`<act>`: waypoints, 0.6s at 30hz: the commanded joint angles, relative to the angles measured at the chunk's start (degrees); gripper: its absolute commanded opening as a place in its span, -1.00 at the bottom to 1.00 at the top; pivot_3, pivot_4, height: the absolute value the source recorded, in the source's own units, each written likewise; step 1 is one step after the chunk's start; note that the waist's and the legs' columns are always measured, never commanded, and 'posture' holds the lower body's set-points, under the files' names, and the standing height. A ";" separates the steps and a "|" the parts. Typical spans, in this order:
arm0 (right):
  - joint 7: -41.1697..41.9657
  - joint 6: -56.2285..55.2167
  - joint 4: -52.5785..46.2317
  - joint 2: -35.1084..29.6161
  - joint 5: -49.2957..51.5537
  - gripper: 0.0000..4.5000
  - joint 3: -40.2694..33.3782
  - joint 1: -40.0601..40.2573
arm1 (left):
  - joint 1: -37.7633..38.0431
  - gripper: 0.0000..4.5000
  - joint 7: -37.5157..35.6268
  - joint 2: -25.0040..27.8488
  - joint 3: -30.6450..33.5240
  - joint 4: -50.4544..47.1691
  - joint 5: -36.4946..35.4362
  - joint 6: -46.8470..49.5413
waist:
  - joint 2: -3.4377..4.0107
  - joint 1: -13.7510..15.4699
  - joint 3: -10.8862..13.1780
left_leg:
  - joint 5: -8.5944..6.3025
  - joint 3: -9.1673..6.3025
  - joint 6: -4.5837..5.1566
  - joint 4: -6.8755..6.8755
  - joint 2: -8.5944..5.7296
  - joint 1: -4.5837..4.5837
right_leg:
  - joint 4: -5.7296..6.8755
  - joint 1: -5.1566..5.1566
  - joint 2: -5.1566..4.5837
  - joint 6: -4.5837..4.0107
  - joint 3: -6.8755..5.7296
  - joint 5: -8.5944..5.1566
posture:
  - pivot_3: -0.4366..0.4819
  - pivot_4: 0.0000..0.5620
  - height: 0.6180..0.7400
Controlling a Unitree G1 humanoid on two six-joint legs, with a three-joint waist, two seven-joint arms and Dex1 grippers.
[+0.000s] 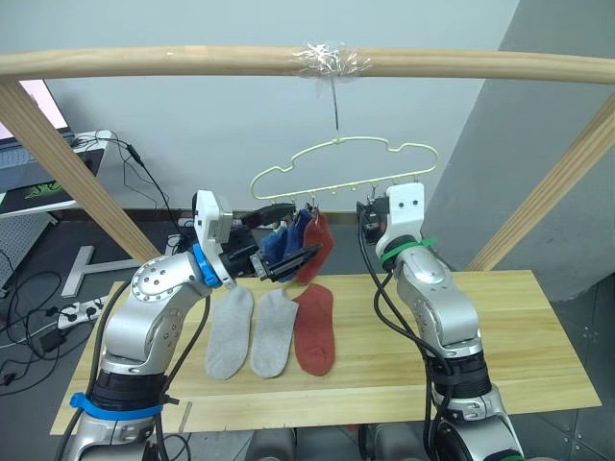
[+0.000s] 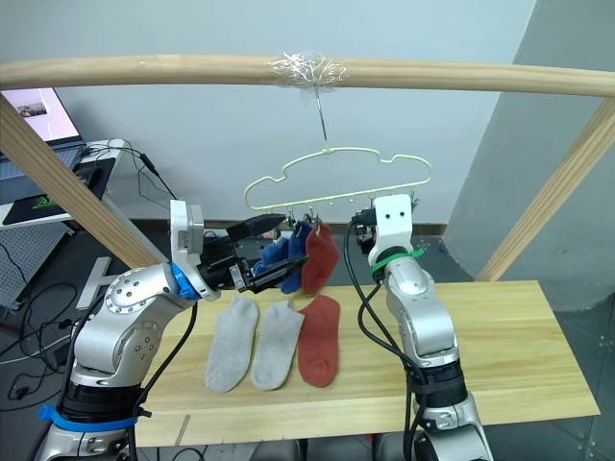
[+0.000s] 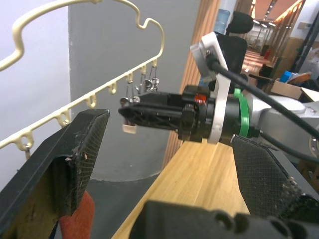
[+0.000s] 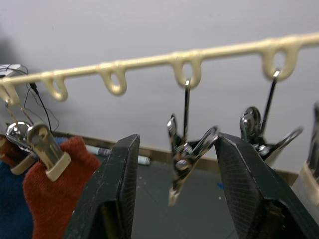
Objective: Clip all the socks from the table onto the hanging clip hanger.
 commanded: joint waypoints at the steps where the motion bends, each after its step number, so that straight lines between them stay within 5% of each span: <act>1: 0.64 -1.58 -0.79 0.40 1.08 0.07 -0.64 -2.13 | -0.21 1.00 0.48 -0.02 1.18 -2.51 -0.81 -0.21 | 0.00 -0.01 0.00 | 0.00 0.00 0.00 0.00 0.00 0.00 | 0.00 0.00 0.00 0.00 0.00 0.00 | 0.37 -0.48 1.00; 18: 1.45 -3.44 3.04 1.55 2.55 0.07 -1.08 -5.30 | -1.05 1.00 1.94 -1.07 1.14 -3.26 -1.83 0.81 | 0.01 0.02 0.01 | 0.00 0.00 0.00 0.00 0.00 0.00 | 0.01 0.00 0.00 0.00 -0.01 0.00 | 0.40 -0.47 1.00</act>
